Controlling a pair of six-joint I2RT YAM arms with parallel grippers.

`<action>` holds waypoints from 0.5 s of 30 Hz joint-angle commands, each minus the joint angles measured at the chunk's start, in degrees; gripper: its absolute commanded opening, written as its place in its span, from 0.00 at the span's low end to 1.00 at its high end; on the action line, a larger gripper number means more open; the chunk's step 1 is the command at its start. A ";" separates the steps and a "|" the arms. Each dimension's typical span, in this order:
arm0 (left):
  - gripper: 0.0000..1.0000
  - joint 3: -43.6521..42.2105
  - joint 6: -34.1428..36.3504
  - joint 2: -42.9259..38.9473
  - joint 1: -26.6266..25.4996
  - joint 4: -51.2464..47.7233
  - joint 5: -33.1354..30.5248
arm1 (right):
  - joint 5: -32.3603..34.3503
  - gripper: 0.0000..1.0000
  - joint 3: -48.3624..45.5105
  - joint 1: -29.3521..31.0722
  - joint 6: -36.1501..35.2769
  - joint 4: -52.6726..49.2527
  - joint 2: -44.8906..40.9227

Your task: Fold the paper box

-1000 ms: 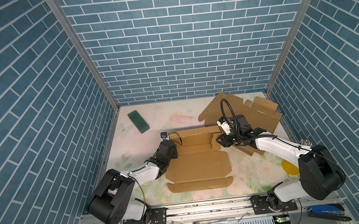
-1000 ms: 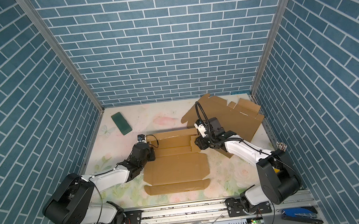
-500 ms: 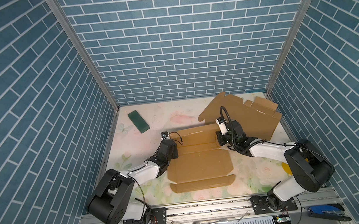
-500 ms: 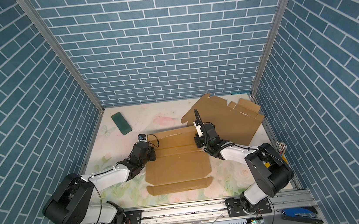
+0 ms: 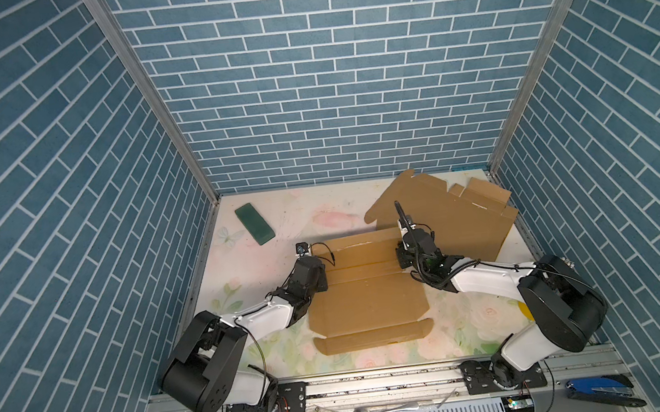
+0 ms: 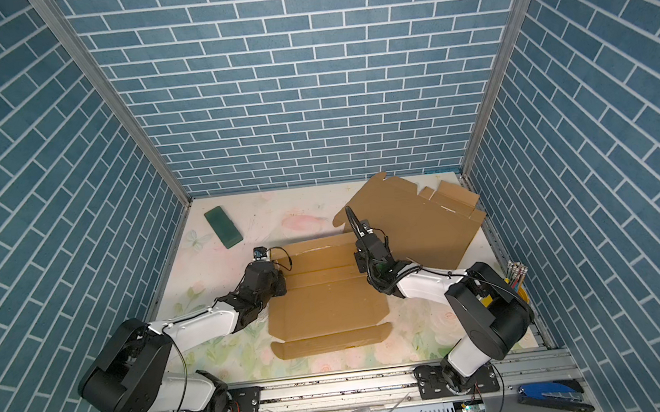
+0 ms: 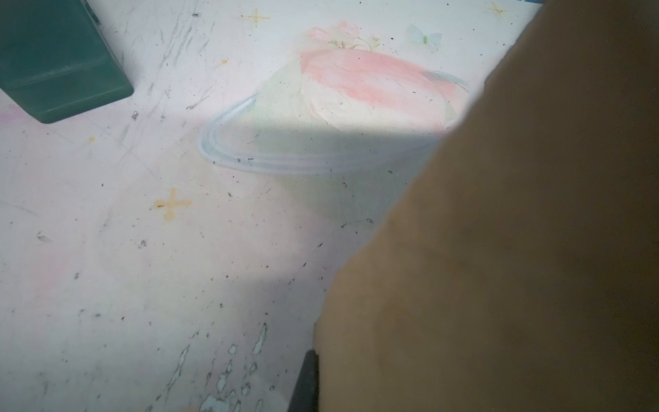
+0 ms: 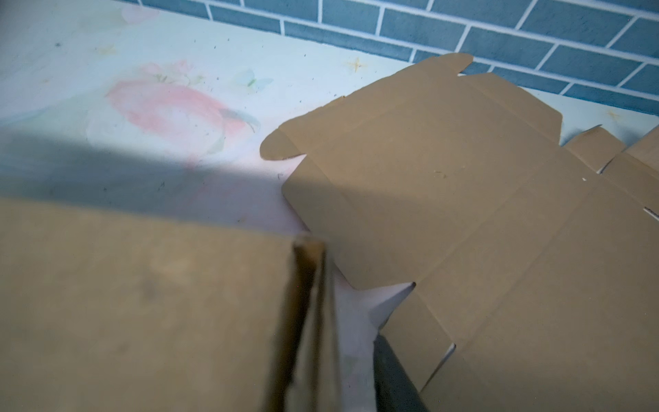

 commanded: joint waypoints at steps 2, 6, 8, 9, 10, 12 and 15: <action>0.00 -0.37 2.44 1.20 -0.40 -5.43 -0.55 | -4.21 0.39 -3.15 0.62 1.49 -3.78 -3.33; 0.00 -0.41 2.47 1.33 -0.40 -5.27 -0.64 | -3.45 0.37 -4.36 0.62 2.86 -2.63 -1.68; 0.00 -0.16 2.34 1.54 -0.40 -5.34 -0.51 | -1.09 0.32 -4.40 0.66 3.59 -0.84 -0.15; 0.00 -0.05 2.25 1.58 -0.40 -5.39 -0.47 | 0.07 0.29 -4.45 0.61 3.78 0.35 0.56; 0.00 0.05 2.16 1.58 -0.41 -5.43 -0.33 | 1.14 0.24 -4.41 0.62 3.88 1.70 1.36; 0.00 0.43 1.97 1.54 -0.40 -5.75 -0.11 | 2.66 0.16 -3.97 0.71 4.11 2.82 2.54; 0.00 0.86 1.87 1.05 -0.40 -6.68 0.09 | 3.04 0.03 -3.97 0.71 4.18 4.49 2.89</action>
